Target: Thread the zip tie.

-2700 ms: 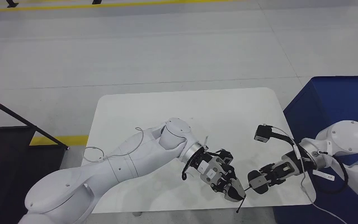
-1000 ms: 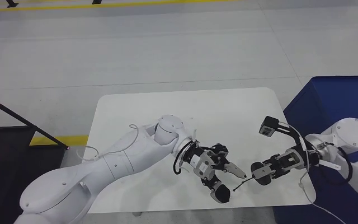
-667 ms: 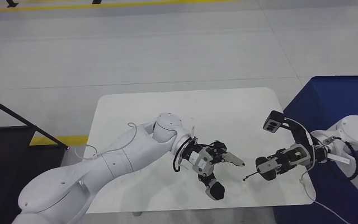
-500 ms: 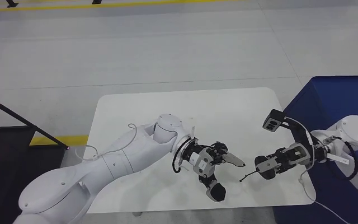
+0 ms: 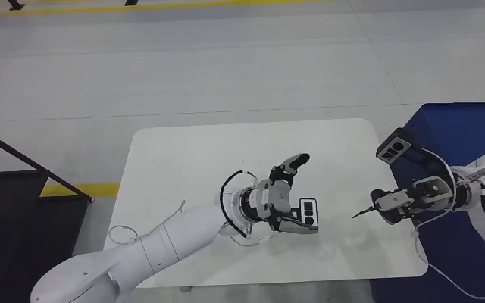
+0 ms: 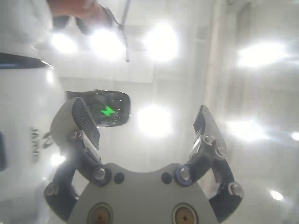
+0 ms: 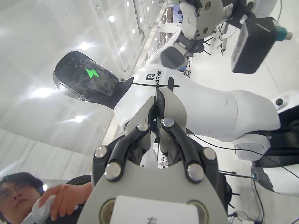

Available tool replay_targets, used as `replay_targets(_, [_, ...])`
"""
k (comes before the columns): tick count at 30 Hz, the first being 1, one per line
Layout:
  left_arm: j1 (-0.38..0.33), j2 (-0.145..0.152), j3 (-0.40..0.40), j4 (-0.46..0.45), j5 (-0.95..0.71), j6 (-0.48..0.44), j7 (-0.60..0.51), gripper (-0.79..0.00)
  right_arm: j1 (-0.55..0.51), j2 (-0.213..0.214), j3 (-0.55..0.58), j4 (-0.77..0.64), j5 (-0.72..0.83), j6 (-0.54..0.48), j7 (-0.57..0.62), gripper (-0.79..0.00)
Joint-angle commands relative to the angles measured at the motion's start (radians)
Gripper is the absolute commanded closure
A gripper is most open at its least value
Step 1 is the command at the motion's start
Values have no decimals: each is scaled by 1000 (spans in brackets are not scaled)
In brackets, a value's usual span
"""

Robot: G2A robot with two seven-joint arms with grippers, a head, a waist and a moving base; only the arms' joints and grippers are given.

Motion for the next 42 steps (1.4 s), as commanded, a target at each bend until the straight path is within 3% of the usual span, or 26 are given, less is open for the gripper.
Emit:
replay_targets(1, [-2, 0, 0, 2, 103, -11, -11, -785, 0, 0, 0, 0, 0, 0, 0, 0])
replay_targets(5, [12, -1, -4, 0, 68, -12, -11, -785, -4, -3, 2, -10, 5, 0, -28, 0])
replay_targets(8, [82, -4, -43, -42, -199, 84, 86, -785, -5, -9, 22, -7, 24, 1, -41, 0])
replay_targets(12, [137, 6, -65, -40, -447, 162, 336, -785, -4, -15, 48, 15, 38, 20, -31, 0])
replay_targets(18, [212, 26, -90, -139, -806, 204, 667, -785, -8, -27, 60, 21, 41, 47, -47, 0])
replay_targets(22, [321, 30, -113, -198, -806, 197, 717, -785, -9, -33, 61, 23, 48, 61, -58, 0])
replay_targets(30, [326, 30, -117, -202, -806, 191, 722, -785, -9, -33, 61, 23, 48, 61, -58, 0])
replay_targets(33, [414, 20, -114, -238, -806, 140, 716, -785, -19, -38, 65, 20, 43, 75, -122, 0])
replay_targets(39, [613, -16, -96, -335, -806, 163, 661, -785, -29, -49, 69, 31, 20, 117, -157, 0])
replay_targets(42, [635, -23, -95, -348, -806, 158, 644, -785, -30, -51, 66, 32, 14, 127, -166, 0])
